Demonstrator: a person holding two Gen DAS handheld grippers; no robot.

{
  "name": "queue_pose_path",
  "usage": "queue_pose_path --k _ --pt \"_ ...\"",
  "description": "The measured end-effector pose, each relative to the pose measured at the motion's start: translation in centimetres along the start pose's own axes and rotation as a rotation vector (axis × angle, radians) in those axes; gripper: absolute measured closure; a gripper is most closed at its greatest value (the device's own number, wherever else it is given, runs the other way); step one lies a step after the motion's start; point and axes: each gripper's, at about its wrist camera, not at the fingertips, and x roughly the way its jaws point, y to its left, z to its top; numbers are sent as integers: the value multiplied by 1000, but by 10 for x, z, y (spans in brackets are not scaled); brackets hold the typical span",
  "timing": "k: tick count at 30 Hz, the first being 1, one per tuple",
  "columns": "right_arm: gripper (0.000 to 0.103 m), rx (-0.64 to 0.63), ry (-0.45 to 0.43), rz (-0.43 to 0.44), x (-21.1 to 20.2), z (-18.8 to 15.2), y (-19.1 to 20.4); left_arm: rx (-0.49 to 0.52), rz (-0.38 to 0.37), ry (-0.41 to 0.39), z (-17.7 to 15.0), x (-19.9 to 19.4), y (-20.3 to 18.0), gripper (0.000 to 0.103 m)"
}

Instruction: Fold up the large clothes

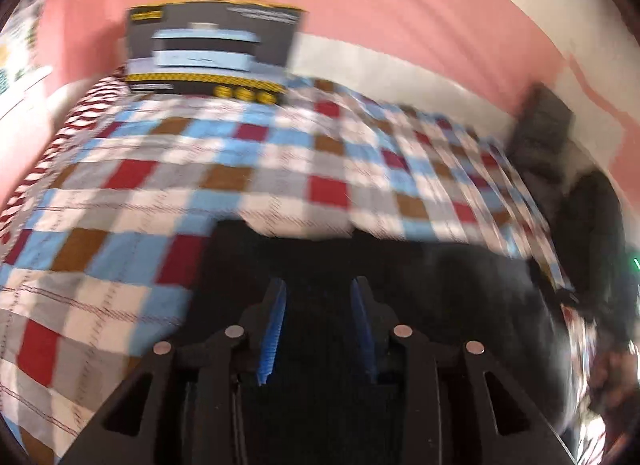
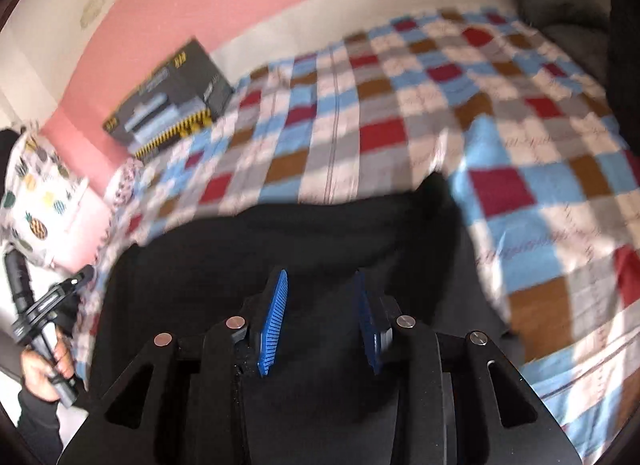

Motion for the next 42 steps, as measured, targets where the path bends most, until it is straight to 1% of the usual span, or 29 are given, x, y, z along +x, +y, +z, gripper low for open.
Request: queue_pose_path --k 1,2,3,4,5,6,7,10,11,14,16,18,19,21,22,24,26,29,32,34,35,37,39,42 --pt "68 19 30 -31 14 -6 -9 29 1 22 -10 7 -7 67" --pt "74 35 36 -47 20 -9 -17 42 15 53 -17 17 -9 67" --pt "81 65 28 -62 27 -12 -32 41 30 83 -22 28 -8 67" --pt "97 91 22 -77 29 -12 -44 29 39 112 -27 40 -2 67" --pt "103 128 22 -84 29 -10 -54 13 31 118 -28 45 2 67" --pt "103 153 19 -78 26 -8 -60 1 27 113 -26 47 6 67" --pt "103 152 11 -88 22 -5 -60 0 36 108 -24 47 6 67" --pt "101 85 -20 -133 1 -6 -46 -2 57 106 -20 41 3 67" --pt "99 76 -33 -130 -7 -9 -43 0 57 103 -20 36 0 67" --pt "98 53 -75 -100 -33 -32 -30 15 21 64 -30 10 -7 67" --pt "98 33 -62 -101 -37 -51 -29 30 15 49 -41 -3 -9 67" --pt "98 54 -34 -114 -29 -63 -43 43 42 62 -53 -7 -5 67" --pt "102 80 -35 -128 -25 -66 -56 39 57 76 -59 -6 -1 67" --pt "103 148 -43 -122 -20 -65 -76 0 65 90 -66 -6 11 67" --pt "103 165 -45 -118 -20 -63 -79 -13 69 86 -67 -9 14 67" --pt "103 152 -43 -149 -22 -60 -76 -29 88 75 -67 -18 19 67" --pt "101 129 -45 -186 -28 -58 -67 -45 88 69 -69 -28 22 67" --pt "101 104 -85 -165 -56 -66 -51 -42 80 52 -77 -47 20 67" --pt "101 72 -112 -146 -80 -88 -36 -18 78 51 -94 -63 13 67" --pt "101 50 -97 -135 -90 -111 -25 8 88 61 -106 -67 8 67" --pt "101 45 -87 -139 -89 -116 -24 20 92 70 -111 -68 6 67" --pt "101 51 -39 -155 -78 -134 -27 25 96 88 -121 -64 6 67" --pt "101 70 -35 -161 -72 -142 -33 37 114 95 -126 -57 6 67" --pt "101 45 -41 -207 -73 -139 -30 45 133 94 -126 -55 5 67"
